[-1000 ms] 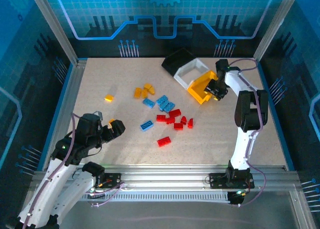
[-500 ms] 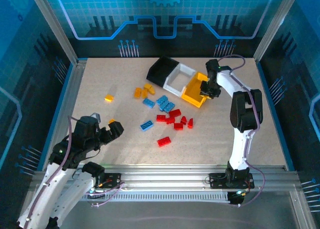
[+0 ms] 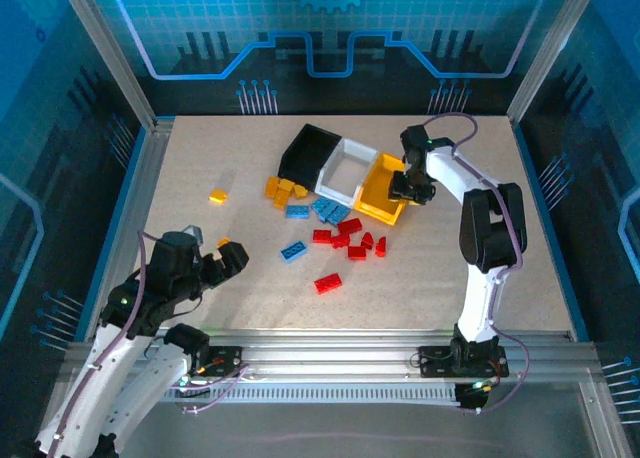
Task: Sort the legos into containers by color
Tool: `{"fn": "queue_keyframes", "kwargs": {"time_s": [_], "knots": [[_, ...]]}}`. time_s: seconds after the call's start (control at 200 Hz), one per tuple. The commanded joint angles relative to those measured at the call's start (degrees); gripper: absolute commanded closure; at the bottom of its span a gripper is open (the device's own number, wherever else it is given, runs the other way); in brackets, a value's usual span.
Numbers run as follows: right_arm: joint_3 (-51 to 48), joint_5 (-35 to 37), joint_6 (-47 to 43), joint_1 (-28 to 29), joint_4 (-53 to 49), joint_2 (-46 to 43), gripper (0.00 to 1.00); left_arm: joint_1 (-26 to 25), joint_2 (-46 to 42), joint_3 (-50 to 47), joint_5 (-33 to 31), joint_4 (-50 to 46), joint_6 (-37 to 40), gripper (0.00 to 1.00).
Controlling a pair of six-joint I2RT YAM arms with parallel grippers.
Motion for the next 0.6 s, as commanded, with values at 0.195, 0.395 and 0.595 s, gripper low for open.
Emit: {"fn": "queue_keyframes", "kwargs": {"time_s": [0.195,0.395,0.595], "knots": [[-4.0,-0.8,-1.9,3.3,-5.0,-15.6,0.32,-0.5,5.0,-2.2,1.7,5.0,-3.0,0.01],[-15.1,-1.5,1.2,9.5,-7.7,-23.5,0.33,-0.4,6.7,-2.4,3.2,8.5,-3.0,0.01],[-23.8,-2.7,5.3,14.4,-5.4,-27.0,0.37,-0.3,8.0,-3.5,8.9,13.2,0.0,0.01]]}}
